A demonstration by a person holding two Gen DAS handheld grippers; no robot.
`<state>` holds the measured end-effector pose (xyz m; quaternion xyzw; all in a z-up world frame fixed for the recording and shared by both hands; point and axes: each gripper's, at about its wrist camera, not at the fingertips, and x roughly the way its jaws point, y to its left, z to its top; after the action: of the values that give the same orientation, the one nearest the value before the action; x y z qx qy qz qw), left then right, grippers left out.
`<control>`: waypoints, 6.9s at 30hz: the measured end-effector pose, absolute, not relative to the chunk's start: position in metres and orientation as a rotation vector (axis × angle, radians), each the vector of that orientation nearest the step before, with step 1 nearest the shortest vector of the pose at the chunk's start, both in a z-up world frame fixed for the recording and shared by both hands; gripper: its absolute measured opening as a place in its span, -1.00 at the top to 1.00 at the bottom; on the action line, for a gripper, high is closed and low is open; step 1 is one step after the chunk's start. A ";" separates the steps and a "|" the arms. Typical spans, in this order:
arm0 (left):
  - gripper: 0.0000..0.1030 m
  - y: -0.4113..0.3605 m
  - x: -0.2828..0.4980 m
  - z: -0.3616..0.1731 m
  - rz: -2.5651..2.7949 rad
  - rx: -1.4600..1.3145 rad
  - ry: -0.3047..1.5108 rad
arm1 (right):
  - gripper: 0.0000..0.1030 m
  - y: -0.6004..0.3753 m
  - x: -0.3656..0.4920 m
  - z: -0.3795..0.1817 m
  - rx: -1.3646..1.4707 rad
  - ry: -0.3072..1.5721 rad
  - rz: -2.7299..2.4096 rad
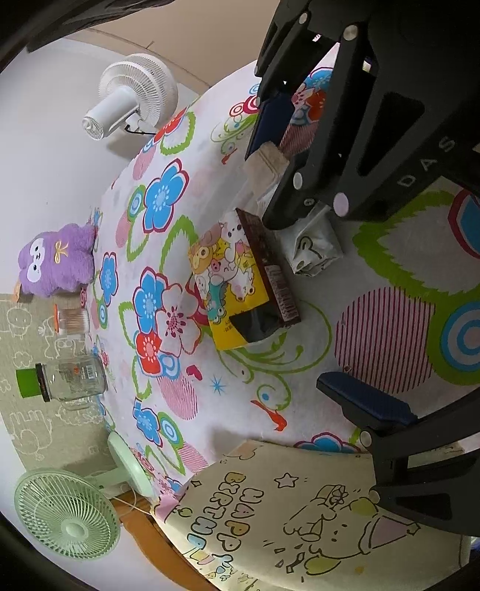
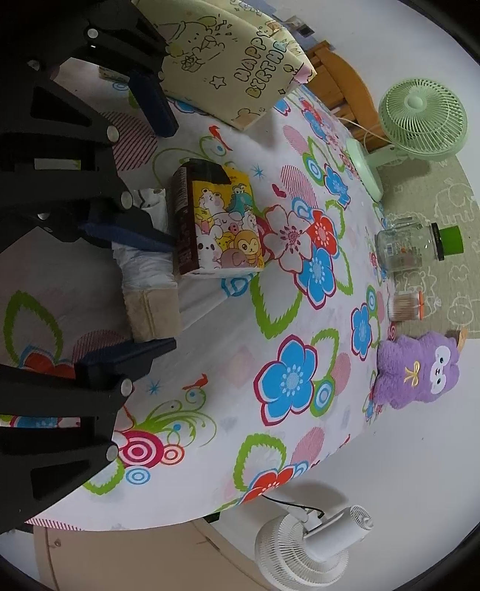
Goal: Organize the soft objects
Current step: 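Grasp the white rolled towel with the left tool and lift, then grasp the yellow cartoon box with the right tool while the left tool holds the towel, then carry the towel and yellow cartoon box over the fabric box with both tools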
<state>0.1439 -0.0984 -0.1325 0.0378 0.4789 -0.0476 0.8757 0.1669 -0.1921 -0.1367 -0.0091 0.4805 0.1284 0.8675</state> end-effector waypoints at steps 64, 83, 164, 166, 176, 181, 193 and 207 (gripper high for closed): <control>0.40 -0.137 0.143 -0.122 -0.221 0.102 0.915 | -0.16 -0.229 0.153 -0.116 0.002 0.935 0.190; 0.41 -0.094 0.136 -0.096 -0.022 -0.011 0.823 | -0.31 -0.205 0.149 -0.084 0.012 0.853 0.234; 0.51 -0.097 0.123 -0.089 -0.034 -0.003 0.838 | -0.47 -0.191 0.145 -0.082 -0.019 0.865 0.192; 0.51 -0.097 0.119 -0.084 -0.041 0.005 0.828 | -0.47 -0.192 0.138 -0.076 -0.018 0.850 0.185; 0.51 -0.093 0.092 -0.056 -0.063 0.019 0.766 | -0.46 -0.194 0.106 -0.044 -0.012 0.773 0.152; 0.51 -0.089 0.080 -0.045 -0.075 0.013 0.752 | -0.46 -0.193 0.091 -0.034 0.000 0.749 0.149; 0.51 -0.078 0.050 -0.012 -0.090 0.031 0.674 | -0.47 -0.182 0.059 0.001 0.014 0.676 0.157; 0.50 -0.050 0.034 0.004 -0.084 0.025 0.660 | -0.47 -0.151 0.041 0.022 -0.002 0.642 0.191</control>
<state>0.0344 -0.0499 0.0040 0.0123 0.3238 -0.0411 0.9452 0.0412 -0.1505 0.0218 -0.0009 0.3152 0.0936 0.9444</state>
